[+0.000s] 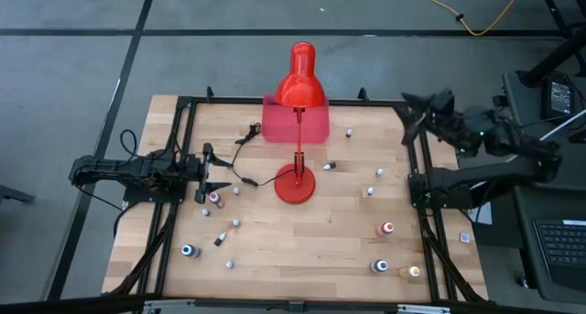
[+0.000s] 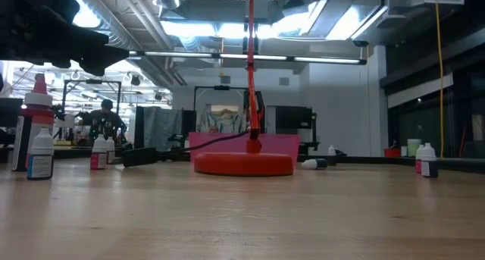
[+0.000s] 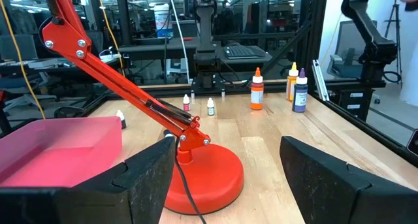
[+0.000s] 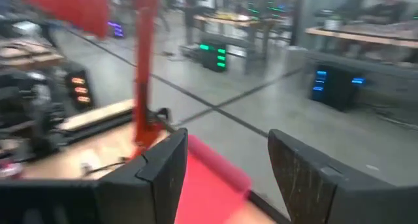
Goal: Pick & Place food coloring
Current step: Put the small black food coloring bottle into the red bin
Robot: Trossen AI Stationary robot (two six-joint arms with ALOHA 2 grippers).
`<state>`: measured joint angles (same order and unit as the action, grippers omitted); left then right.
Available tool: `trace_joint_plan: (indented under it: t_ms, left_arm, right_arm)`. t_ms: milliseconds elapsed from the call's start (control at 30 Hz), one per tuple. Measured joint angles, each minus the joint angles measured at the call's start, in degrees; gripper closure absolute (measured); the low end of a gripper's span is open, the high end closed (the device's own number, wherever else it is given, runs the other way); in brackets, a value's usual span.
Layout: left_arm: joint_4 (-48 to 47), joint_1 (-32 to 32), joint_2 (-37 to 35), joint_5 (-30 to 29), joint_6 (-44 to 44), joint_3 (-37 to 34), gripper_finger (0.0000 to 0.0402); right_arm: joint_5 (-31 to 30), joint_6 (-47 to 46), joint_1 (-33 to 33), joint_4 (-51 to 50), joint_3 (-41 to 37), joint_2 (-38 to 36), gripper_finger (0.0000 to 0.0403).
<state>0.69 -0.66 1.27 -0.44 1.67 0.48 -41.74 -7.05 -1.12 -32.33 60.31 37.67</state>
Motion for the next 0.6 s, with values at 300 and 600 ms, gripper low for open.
trace_joint_plan:
  t_ms: [300, 600]
  left_arm:
    - [0.00, -0.01, -0.01, -0.01, 0.00, -0.01, 0.0131]
    - [0.00, 0.01, -0.02, 0.01, 0.00, 0.01, 0.0130]
  right_arm:
    - [-4.09, -4.83, -10.98, -12.77, 16.83, 12.99, 0.0188]
    - [13.61, -6.31, -26.12, -19.22, 24.66, 23.31, 0.0188]
